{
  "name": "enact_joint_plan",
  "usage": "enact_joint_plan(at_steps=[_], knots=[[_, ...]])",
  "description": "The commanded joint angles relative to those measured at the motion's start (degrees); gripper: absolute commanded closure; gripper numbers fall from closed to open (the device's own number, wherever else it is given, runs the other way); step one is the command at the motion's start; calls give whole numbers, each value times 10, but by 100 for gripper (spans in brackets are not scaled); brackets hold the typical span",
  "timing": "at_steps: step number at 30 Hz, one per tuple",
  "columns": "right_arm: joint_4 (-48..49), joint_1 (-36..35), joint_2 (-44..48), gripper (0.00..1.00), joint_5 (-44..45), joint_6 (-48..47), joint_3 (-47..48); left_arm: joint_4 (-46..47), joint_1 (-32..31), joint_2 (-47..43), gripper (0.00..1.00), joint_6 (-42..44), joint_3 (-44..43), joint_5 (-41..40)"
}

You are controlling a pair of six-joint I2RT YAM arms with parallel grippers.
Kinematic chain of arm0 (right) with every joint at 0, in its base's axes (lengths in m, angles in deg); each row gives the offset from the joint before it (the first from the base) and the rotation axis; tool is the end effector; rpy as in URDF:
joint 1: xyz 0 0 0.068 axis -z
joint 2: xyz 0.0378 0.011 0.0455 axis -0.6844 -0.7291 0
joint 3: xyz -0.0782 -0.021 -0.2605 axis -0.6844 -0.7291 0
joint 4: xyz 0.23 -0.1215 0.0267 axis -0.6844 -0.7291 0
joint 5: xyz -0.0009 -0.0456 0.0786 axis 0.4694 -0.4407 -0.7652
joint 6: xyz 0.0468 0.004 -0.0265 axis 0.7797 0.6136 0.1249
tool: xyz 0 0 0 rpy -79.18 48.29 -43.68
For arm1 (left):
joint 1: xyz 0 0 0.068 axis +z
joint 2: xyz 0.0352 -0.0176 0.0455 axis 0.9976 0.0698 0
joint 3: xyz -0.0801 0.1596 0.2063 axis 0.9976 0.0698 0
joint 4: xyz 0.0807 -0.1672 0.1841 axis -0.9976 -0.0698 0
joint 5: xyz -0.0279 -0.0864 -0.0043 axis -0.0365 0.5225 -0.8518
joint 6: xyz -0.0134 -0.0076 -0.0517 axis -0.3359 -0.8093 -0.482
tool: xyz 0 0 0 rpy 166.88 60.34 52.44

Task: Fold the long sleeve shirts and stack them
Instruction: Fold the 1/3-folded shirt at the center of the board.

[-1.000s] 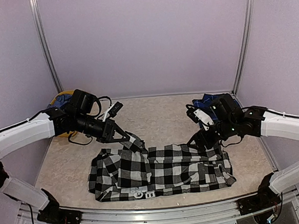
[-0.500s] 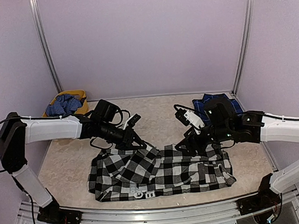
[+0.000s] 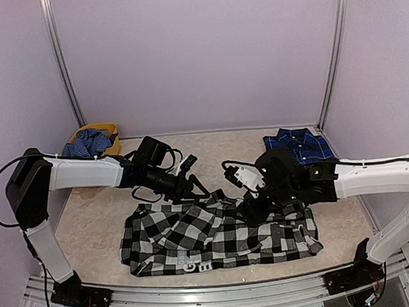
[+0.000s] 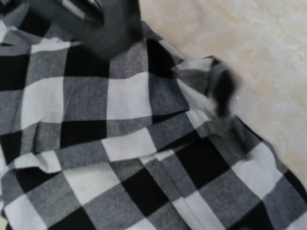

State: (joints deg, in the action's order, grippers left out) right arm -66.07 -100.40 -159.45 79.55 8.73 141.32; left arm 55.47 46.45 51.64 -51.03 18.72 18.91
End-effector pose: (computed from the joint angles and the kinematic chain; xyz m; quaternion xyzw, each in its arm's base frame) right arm 0.1596 0.2468 0.2434 -0.3880 0.8352 0.2023 0.3332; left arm 0.2779 -0.2602 0.1973 0.2035 0.8533 -0.4707 0.0942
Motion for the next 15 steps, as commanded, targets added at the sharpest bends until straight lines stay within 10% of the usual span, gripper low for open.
enact_joint_plan(at_steps=[1,15], knots=[[16,-21,-46,28,49,-10,36,19,26,-56,32,9,30,-19],[-36,45,-237,21,102,-3,206,3,52,-300,27,-13,202,-164]])
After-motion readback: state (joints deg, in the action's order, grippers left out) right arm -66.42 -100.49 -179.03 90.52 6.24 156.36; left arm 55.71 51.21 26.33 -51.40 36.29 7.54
